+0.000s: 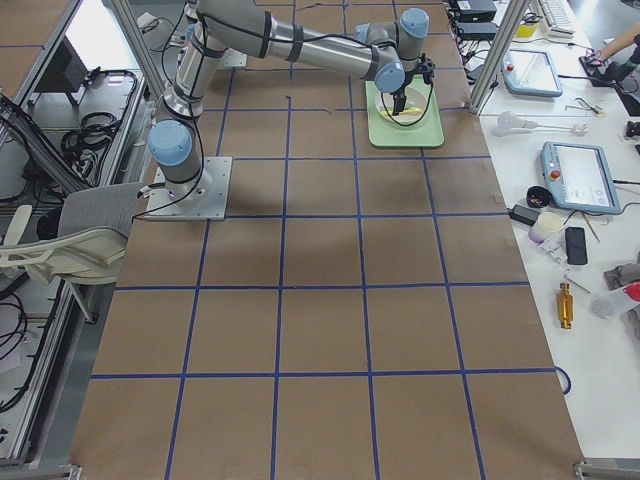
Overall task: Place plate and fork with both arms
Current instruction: 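Lower the right gripper onto the yellow fork on the plate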
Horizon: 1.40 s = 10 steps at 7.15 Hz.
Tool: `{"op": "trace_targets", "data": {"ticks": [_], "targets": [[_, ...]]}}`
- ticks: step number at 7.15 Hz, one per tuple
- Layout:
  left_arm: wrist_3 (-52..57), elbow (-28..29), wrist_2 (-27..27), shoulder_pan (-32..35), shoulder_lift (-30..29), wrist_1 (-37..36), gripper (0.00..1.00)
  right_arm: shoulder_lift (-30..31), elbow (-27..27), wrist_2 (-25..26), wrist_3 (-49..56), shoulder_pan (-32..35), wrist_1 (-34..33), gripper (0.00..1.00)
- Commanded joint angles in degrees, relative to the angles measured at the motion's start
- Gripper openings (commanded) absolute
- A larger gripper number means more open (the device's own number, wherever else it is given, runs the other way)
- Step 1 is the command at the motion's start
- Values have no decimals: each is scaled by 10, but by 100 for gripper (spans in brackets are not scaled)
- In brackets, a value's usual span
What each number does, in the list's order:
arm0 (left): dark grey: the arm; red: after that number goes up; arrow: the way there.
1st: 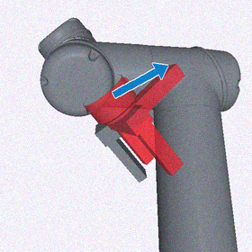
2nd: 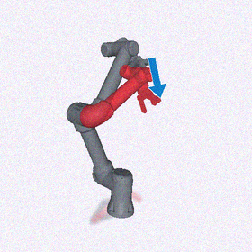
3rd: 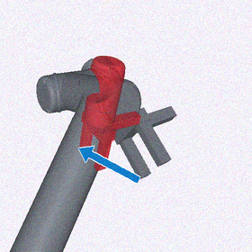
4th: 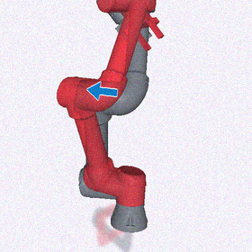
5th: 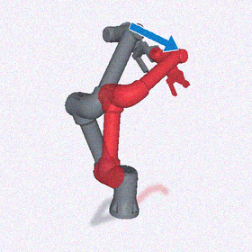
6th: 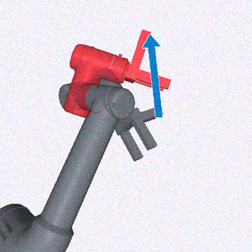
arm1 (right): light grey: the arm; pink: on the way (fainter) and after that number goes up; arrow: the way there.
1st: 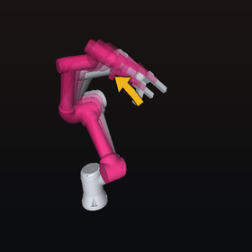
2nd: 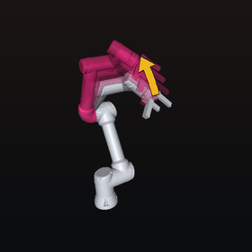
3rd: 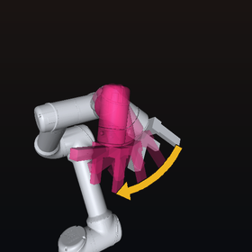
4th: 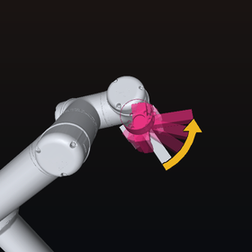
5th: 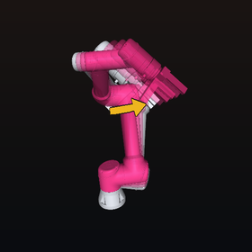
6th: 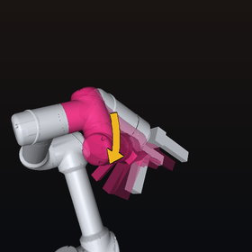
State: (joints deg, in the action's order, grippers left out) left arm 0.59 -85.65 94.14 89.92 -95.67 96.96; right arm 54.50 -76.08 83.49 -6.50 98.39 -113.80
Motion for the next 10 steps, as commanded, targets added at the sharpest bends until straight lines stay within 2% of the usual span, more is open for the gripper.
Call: {"op": "trace_targets", "data": {"ticks": [1,4,6,8,9,10], "targets": [[1,-13,-1,2,2,-22,100,-40,10,1,26,21,-41,95],[5,-15,0,2,1,-28,100,-72,54,26,56,59,-44,89],[9,-26,2,3,5,-46,100,-80,53,56,52,60,-44,78],[7,-27,1,4,3,-59,100,-84,54,59,32,60,-45,65],[7,-27,1,4,2,-61,100,-86,53,58,31,60,-46,54],[7,-27,0,6,2,-61,100,-87,53,56,31,60,-46,54]]}}
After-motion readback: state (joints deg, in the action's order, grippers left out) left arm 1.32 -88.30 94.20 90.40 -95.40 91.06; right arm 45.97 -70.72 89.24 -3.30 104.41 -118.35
